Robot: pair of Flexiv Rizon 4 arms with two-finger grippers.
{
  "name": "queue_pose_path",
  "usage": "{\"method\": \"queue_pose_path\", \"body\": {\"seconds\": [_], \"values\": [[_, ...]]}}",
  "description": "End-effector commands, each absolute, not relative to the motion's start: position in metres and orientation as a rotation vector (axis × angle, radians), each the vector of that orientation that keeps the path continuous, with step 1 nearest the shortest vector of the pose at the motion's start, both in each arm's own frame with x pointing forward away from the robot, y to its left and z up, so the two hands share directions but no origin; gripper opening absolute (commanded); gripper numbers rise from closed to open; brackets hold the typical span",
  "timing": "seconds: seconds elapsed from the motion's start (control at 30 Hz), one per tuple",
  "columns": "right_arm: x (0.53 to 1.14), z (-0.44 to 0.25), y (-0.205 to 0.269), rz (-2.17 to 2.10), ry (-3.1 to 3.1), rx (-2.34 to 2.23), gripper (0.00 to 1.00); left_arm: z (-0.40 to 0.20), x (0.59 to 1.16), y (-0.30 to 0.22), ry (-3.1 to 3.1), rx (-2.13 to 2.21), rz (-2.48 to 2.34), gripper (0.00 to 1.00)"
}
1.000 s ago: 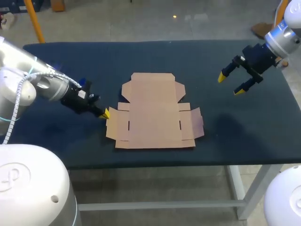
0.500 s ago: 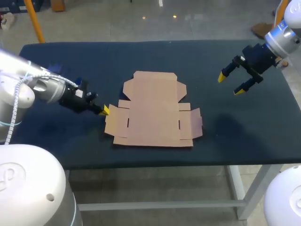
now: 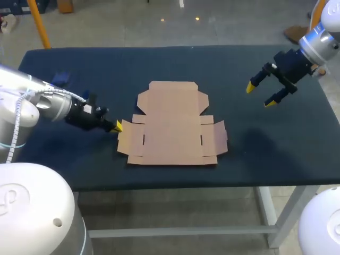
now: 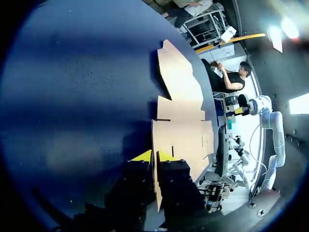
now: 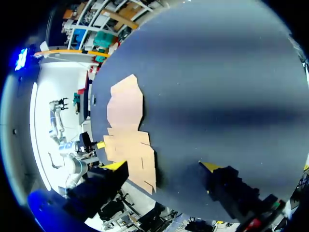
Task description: Assemble the packaging by folding the flat box into shape, placing the metal phone stand inside, and closing the box properly
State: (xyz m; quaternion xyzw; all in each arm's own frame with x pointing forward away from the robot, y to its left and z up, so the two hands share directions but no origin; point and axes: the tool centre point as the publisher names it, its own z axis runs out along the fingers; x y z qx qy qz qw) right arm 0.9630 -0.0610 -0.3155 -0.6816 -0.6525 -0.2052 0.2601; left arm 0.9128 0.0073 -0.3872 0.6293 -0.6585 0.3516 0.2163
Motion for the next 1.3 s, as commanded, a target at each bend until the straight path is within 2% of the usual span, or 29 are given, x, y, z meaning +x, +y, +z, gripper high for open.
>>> {"method": "queue_pose_path", "body": {"seconds": [0.03, 0.07, 0.33, 0.43, 0.47, 0.5, 0.57, 0.6, 1.3], "values": [[0.964, -0.315, -0.062, -0.553, -1.766, -1.841, 1.00, -0.385, 0.919, 0.003, -1.856, 1.741, 0.916, 0.90], [0.964, -0.315, -0.062, -0.553, -1.766, -1.841, 1.00, -0.385, 0.920, 0.002, -1.863, 1.744, 0.906, 1.00], [0.964, -0.315, -0.062, -0.553, -1.766, -1.841, 1.00, -0.390, 0.928, -0.001, -1.890, 1.728, 0.841, 1.00], [0.964, -0.315, -0.062, -0.553, -1.766, -1.841, 1.00, -0.393, 0.931, -0.005, -1.905, 1.707, 0.793, 0.93], [0.964, -0.315, -0.062, -0.553, -1.766, -1.841, 1.00, -0.394, 0.932, -0.006, -1.912, 1.697, 0.776, 0.84], [0.964, -0.315, -0.062, -0.553, -1.766, -1.841, 1.00, -0.395, 0.932, -0.007, -1.912, 1.690, 0.774, 0.66], [0.964, -0.315, -0.062, -0.553, -1.766, -1.841, 1.00, -0.396, 0.933, -0.008, -1.916, 1.692, 0.764, 0.27], [0.964, -0.315, -0.062, -0.553, -1.766, -1.841, 1.00, -0.396, 0.933, -0.008, -1.916, 1.690, 0.764, 0.00], [0.964, -0.315, -0.062, -0.553, -1.766, -1.841, 1.00, -0.394, 0.938, -0.003, -1.828, 1.709, 0.896, 0.00]]}}
